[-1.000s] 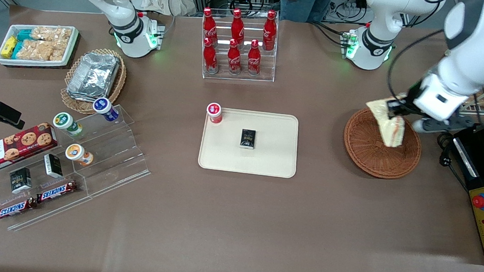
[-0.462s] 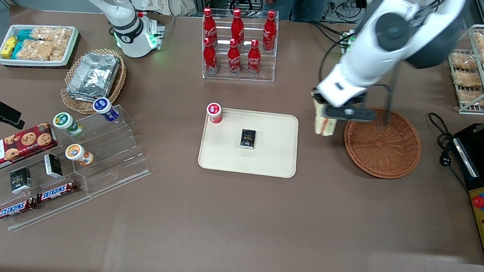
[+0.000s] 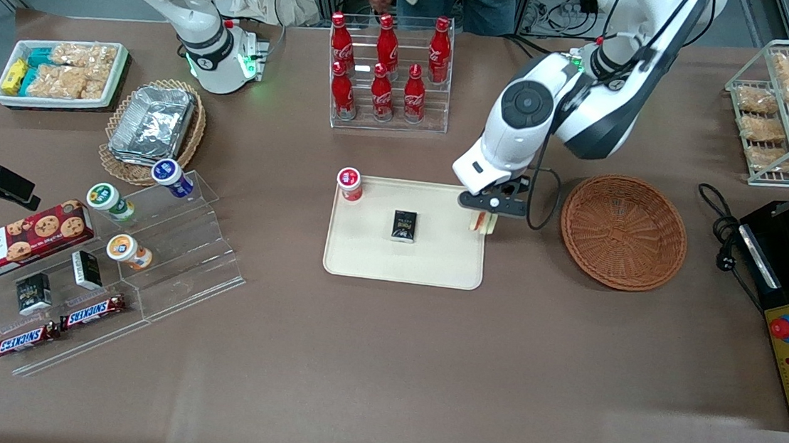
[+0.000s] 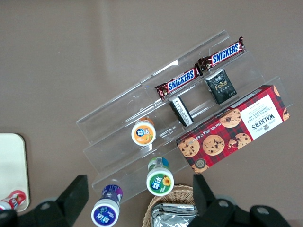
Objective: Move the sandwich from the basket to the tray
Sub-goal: 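Carry the held sandwich over to the white tray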
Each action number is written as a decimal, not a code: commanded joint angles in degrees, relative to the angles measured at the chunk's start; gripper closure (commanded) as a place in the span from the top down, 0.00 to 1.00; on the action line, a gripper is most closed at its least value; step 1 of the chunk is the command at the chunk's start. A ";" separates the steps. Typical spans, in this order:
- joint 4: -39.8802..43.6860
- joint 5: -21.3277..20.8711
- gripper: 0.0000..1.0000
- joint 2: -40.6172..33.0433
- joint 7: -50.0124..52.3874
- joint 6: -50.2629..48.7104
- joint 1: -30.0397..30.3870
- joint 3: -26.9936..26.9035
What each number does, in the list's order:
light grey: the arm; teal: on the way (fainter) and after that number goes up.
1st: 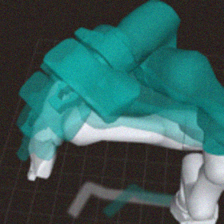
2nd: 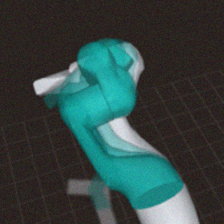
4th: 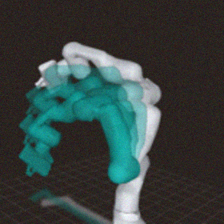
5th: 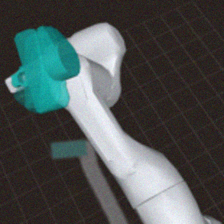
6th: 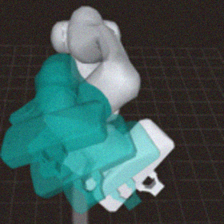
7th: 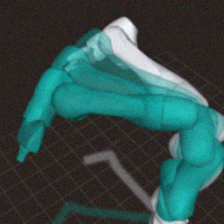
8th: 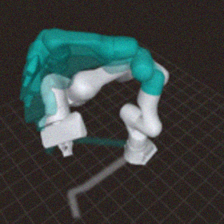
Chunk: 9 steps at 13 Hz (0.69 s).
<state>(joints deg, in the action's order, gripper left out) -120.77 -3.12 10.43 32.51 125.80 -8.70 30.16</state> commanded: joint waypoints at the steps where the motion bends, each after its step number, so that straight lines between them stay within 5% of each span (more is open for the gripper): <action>1: -3.67 -3.38 0.00 1.25 2.30 6.19 -0.17 0.34; 9: -3.42 -7.15 0.00 9.77 4.22 11.39 -0.35 0.16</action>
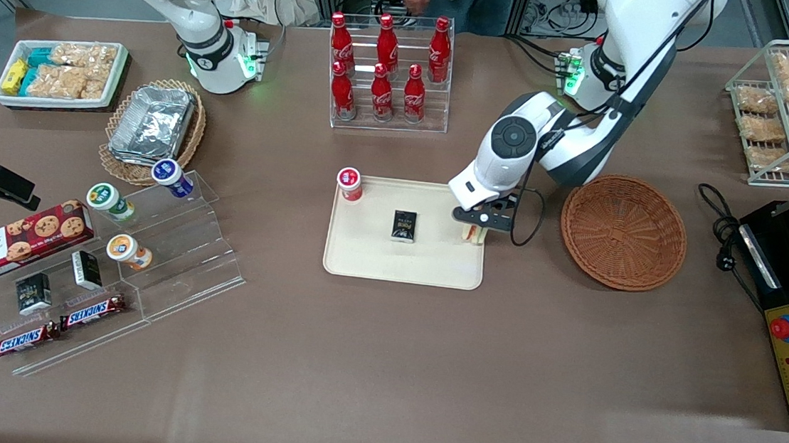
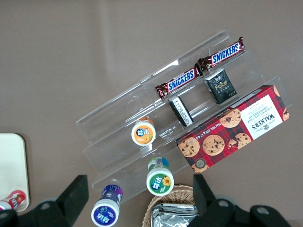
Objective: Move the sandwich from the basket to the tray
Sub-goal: 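Carry the held sandwich over to the white tray, then lower the sandwich onto the tray beside the black box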
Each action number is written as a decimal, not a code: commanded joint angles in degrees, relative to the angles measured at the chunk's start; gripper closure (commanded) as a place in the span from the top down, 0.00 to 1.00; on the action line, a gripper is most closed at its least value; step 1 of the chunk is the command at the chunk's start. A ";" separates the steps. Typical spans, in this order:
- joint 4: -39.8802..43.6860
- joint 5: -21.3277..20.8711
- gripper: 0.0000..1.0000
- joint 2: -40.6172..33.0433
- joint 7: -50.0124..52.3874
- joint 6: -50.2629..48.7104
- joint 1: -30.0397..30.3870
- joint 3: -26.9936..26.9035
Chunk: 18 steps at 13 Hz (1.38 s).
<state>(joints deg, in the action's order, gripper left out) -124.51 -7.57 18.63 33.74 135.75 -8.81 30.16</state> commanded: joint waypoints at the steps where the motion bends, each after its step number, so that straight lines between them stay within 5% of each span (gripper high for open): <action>1: 0.40 -4.88 0.00 2.54 5.43 2.32 -0.16 0.07; 6: 0.40 -7.79 0.00 4.57 7.74 4.52 -0.16 0.07; 7: 0.58 -9.37 0.30 5.09 7.74 4.61 -0.07 0.07; 8: 0.58 -10.52 0.99 5.19 7.22 4.53 0.37 0.07; 13: 5.91 -8.34 1.00 2.92 8.27 -5.09 0.37 0.34; 18: 32.01 2.45 1.00 2.81 1.45 -33.39 4.39 0.16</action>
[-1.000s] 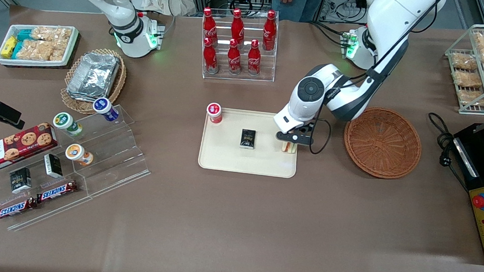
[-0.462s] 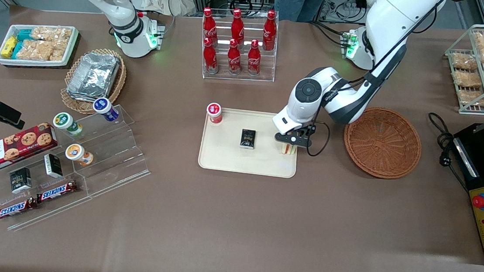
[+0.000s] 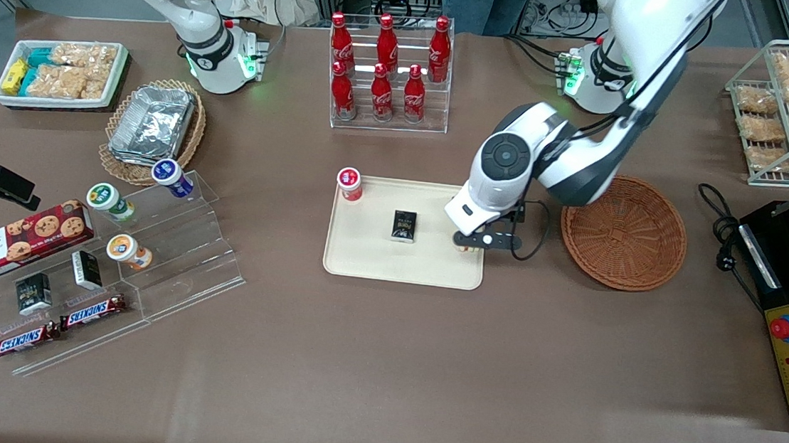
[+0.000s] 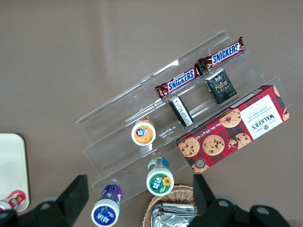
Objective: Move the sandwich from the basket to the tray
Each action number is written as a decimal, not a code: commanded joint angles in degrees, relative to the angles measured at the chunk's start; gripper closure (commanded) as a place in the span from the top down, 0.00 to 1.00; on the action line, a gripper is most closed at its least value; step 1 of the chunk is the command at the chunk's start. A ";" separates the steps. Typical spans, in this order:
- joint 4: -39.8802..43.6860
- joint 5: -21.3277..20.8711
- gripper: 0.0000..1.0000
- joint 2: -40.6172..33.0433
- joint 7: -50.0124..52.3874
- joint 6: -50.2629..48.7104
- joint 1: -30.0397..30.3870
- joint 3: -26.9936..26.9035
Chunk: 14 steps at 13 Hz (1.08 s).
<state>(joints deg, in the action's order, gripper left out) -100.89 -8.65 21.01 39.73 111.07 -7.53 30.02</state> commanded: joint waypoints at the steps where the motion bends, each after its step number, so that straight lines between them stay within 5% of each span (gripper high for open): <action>1: 11.91 6.25 1.00 -0.09 -8.84 -12.94 4.97 0.30; 7: 18.89 7.33 1.00 -11.40 -14.93 -24.03 14.37 -0.14; 11: 18.19 8.47 1.00 -19.32 -33.37 -32.30 11.42 -12.76; 14: 17.57 9.00 1.00 -22.59 -38.15 -34.95 8.68 -20.52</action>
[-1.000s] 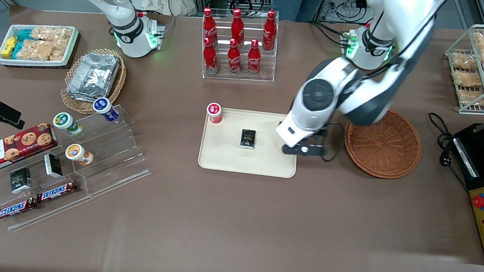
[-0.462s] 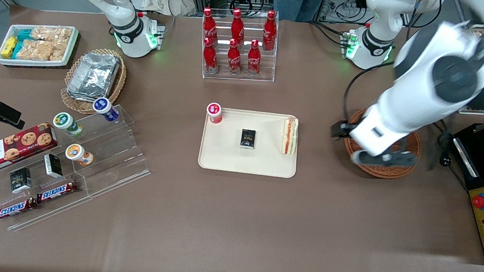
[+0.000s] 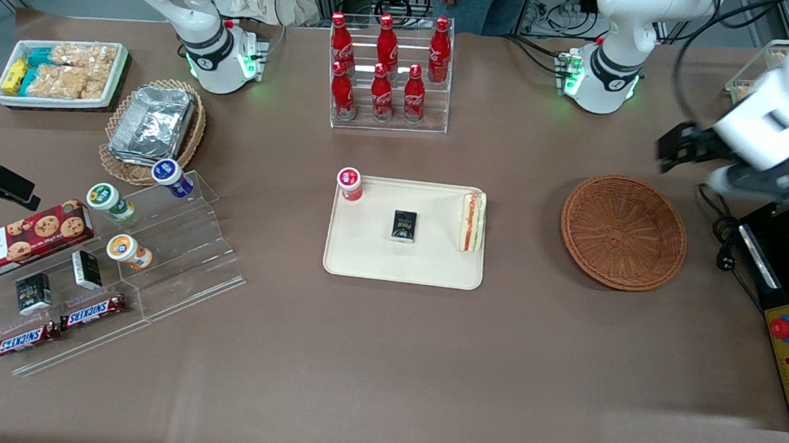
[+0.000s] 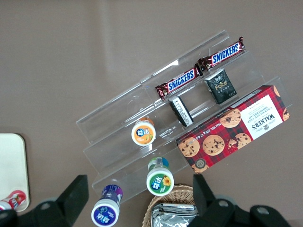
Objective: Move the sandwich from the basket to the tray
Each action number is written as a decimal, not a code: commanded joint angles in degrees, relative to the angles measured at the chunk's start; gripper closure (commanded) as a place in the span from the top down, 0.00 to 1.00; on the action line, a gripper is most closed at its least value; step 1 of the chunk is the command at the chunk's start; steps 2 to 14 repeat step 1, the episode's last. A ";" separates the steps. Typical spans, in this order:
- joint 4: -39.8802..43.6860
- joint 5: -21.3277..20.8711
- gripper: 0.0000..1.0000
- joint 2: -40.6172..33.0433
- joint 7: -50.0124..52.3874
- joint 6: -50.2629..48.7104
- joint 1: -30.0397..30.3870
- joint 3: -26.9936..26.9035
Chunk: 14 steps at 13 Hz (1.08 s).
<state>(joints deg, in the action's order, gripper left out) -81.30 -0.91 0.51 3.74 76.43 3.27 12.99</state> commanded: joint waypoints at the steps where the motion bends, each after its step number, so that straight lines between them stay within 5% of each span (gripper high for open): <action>1: -2.10 1.70 1.00 -2.35 -2.50 -0.58 -3.52 -4.89; 14: -2.10 1.70 1.00 -2.35 -2.50 -0.58 -3.52 -4.89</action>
